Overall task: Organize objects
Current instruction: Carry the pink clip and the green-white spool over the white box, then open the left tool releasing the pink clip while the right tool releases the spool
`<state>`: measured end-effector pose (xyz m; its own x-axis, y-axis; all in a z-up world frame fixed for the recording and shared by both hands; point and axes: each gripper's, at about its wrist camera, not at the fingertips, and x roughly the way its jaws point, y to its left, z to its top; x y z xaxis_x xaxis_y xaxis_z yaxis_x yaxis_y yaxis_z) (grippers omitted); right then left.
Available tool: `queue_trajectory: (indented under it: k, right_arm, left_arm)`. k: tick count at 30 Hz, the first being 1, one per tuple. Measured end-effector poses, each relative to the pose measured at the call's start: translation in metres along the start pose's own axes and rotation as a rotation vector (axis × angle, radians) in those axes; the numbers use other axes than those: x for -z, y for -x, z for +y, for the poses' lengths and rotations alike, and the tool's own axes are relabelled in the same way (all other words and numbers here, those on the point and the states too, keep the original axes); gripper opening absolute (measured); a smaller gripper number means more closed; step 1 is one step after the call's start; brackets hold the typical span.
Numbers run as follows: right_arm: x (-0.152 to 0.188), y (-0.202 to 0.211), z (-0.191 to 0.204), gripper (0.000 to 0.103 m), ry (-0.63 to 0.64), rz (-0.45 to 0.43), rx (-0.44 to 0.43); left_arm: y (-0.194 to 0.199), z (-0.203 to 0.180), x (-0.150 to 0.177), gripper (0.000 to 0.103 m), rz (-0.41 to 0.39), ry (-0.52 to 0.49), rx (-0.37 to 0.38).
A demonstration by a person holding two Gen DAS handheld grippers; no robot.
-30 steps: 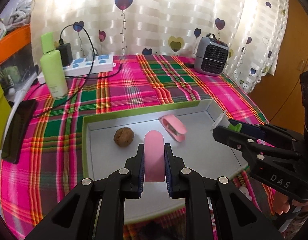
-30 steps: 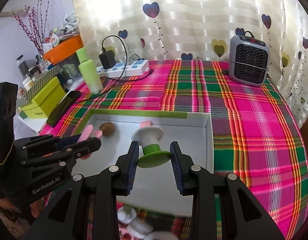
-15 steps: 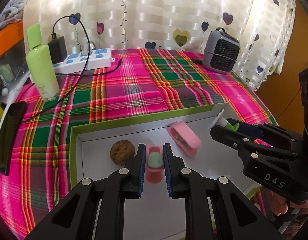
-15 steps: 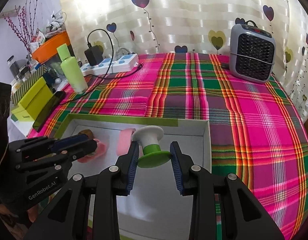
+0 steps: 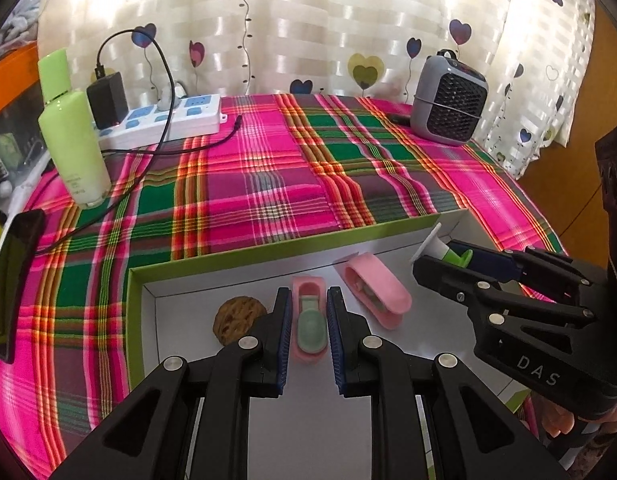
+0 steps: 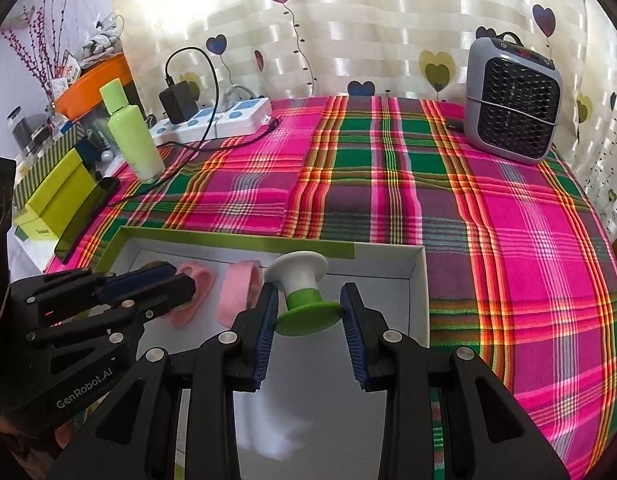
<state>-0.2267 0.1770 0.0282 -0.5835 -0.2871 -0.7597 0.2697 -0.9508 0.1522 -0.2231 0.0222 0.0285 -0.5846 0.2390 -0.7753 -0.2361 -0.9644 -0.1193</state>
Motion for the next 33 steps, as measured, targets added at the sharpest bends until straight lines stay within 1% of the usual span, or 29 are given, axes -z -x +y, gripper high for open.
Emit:
queue_trajectory:
  k: [8, 15, 23, 28, 30, 32, 33]
  right_arm:
    - [0.0010, -0.0076, -0.0005, 0.034, 0.002, 0.025, 0.007]
    - [0.0004, -0.0103, 0.0028, 0.034, 0.015, 0.021, 0.027]
    - [0.0001, -0.0103, 0.0036, 0.034, 0.008, 0.016, 0.027]
    - [0.0000, -0.0093, 0.0030, 0.034, -0.005, 0.010, 0.028]
    - [-0.0001, -0.0089, 0.0020, 0.035, -0.013, 0.006, 0.027]
    - [-0.0002, -0.0077, 0.0012, 0.037, -0.022, 0.001, 0.024]
    - [-0.0001, -0.0071, 0.0009, 0.040, -0.025, -0.001, 0.025]
  left_arm:
    - [-0.0046, -0.0009, -0.0051, 0.016, 0.003, -0.001, -0.003]
    - [-0.0094, -0.0005, -0.0053, 0.016, 0.018, 0.004, 0.005]
    - [-0.0089, 0.0012, -0.0054, 0.017, 0.017, 0.014, 0.008]
    - [-0.0088, 0.0020, -0.0051, 0.023, 0.013, 0.013, 0.008]
    - [-0.0076, 0.0017, -0.0054, 0.028, 0.010, 0.015, 0.006]
    - [-0.0067, 0.0015, -0.0049, 0.030, 0.011, 0.014, 0.006]
    - [-0.0064, 0.0015, -0.0046, 0.030, 0.011, 0.015, 0.006]
